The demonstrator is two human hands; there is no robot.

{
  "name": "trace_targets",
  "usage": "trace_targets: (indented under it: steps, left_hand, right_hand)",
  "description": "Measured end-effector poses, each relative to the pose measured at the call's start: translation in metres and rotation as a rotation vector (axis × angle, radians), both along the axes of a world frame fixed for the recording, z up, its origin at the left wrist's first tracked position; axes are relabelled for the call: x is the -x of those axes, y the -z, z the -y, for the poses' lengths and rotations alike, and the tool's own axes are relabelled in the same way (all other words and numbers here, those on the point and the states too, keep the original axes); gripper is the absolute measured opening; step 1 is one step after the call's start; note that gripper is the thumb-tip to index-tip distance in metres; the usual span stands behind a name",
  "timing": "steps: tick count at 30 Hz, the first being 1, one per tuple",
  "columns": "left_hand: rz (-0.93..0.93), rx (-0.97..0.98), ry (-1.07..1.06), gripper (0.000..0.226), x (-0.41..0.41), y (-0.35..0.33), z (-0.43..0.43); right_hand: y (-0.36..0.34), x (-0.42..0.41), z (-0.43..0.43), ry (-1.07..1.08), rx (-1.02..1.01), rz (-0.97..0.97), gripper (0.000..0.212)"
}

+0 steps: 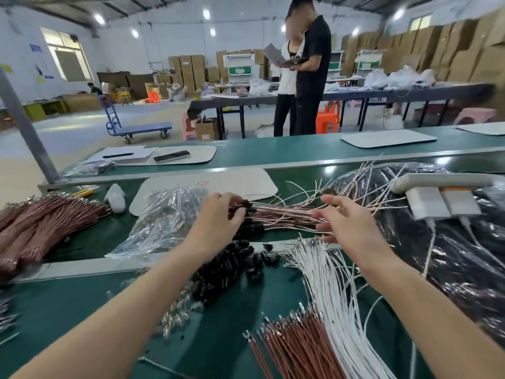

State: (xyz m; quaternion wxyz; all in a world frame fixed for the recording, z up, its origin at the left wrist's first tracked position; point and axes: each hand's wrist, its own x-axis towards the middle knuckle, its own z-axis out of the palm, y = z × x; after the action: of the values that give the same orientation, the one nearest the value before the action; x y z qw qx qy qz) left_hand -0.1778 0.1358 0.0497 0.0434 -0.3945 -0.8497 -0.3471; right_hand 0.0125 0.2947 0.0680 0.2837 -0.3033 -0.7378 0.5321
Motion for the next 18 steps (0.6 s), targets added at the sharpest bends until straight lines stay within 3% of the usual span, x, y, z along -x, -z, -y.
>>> trace_targets:
  steps: [6, 11, 18]
  left_hand:
    - [-0.051, 0.214, 0.320, 0.024, -0.093, 0.019, 0.102]
    - [-0.043, 0.450, 0.406, 0.047, -0.123, 0.046, 0.175]
    - [-0.252, 0.340, 0.288, 0.016, -0.145, 0.058, 0.173]
  right_hand:
    - [0.009, -0.022, 0.044, -0.049, -0.294, 0.050, 0.027]
    - [0.015, -0.039, 0.086, -0.116, -0.376, 0.091, 0.029]
    - [0.036, -0.035, 0.111, -0.133, -0.482, 0.212, 0.027]
